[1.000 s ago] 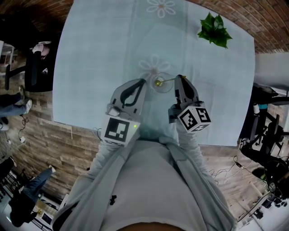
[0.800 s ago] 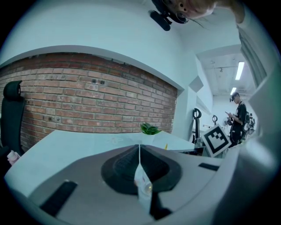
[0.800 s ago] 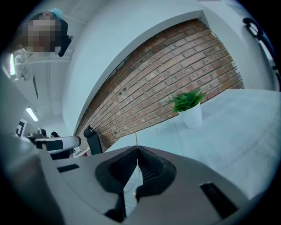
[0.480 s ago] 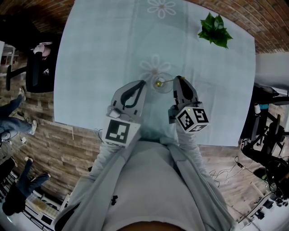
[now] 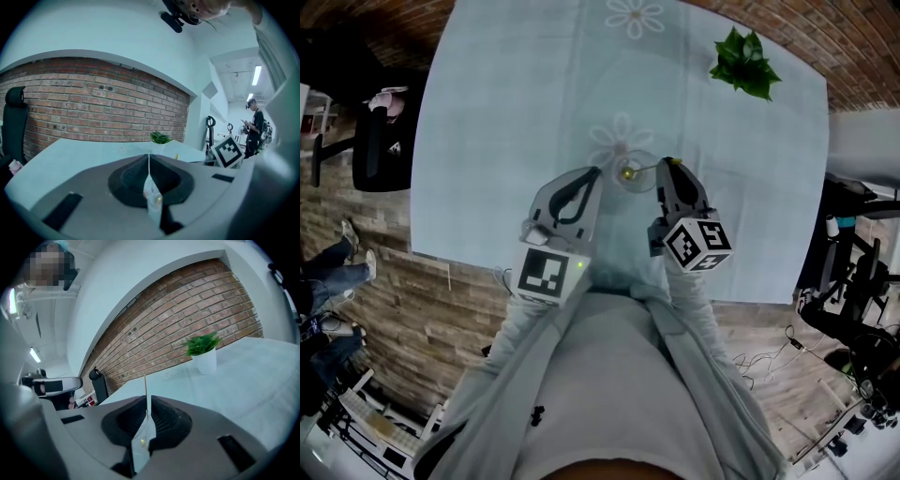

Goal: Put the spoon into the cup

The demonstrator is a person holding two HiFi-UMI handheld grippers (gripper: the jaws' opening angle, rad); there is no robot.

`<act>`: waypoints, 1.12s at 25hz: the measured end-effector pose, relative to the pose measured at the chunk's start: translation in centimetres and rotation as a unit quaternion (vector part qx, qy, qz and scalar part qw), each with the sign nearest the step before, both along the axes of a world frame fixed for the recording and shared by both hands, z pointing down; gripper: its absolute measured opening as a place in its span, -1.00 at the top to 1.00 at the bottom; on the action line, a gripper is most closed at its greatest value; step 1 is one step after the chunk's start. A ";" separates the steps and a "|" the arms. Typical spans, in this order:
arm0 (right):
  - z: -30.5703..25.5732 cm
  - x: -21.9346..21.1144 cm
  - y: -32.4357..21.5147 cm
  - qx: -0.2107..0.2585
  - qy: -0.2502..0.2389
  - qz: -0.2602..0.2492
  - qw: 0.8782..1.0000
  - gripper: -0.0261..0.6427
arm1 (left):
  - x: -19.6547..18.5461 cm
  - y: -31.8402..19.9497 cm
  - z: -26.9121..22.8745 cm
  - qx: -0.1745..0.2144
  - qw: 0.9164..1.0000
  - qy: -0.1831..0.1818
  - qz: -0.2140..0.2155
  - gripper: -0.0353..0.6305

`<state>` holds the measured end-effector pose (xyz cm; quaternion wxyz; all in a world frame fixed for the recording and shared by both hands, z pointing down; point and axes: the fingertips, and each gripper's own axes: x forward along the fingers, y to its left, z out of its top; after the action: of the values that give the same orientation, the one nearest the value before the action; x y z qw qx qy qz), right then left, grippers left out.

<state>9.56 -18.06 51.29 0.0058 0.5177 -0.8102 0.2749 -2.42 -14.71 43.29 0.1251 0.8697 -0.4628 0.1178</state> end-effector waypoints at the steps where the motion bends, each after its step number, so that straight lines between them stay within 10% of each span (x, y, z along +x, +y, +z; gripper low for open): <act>1: 0.0 0.0 0.0 -0.001 0.000 0.000 1.000 0.85 | 0.0 0.0 -0.1 0.001 1.000 0.000 0.001 0.82; 10: 0.0 0.0 0.1 -0.009 0.007 -0.004 1.000 0.50 | 0.1 0.2 -0.5 0.015 1.000 -0.004 0.006 0.82; 28: -5.8 2.1 1.7 0.050 0.057 -0.009 0.997 0.46 | -0.2 0.9 -3.8 0.057 0.998 -0.013 0.012 0.82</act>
<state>11.68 -16.34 45.45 0.0287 0.5249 -0.8258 0.2043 -2.58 -13.82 39.54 0.0677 0.8793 -0.4597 0.1042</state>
